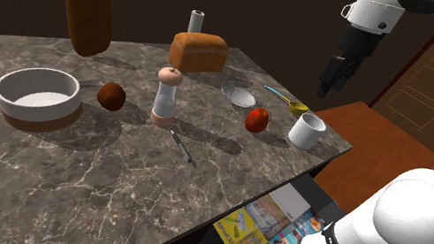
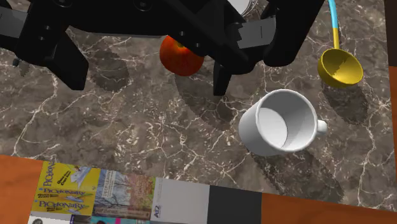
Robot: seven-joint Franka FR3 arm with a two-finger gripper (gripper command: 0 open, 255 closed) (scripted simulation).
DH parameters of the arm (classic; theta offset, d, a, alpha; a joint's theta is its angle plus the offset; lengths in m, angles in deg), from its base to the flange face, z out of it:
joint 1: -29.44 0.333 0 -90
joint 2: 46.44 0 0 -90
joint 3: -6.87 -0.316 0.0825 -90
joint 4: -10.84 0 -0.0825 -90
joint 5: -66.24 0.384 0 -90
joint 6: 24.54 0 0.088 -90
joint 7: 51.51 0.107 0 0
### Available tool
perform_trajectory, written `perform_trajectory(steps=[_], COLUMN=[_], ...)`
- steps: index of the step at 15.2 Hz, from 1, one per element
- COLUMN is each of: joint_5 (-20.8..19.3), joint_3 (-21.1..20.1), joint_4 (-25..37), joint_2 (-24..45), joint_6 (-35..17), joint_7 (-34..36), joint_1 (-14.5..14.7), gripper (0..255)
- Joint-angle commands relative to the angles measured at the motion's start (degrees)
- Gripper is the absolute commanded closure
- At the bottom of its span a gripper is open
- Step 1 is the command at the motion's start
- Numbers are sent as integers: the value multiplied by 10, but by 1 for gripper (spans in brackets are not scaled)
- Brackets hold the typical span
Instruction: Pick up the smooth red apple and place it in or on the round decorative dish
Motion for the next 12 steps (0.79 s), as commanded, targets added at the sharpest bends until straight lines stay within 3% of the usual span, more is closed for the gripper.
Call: perform_trajectory(steps=[1, 12], joint_5=[0, 7], joint_3=[0, 78], joint_4=[0, -64], joint_2=[0, 151], joint_6=[0, -243], joint_7=[0, -139], joint_1=[0, 23], gripper=[0, 0])
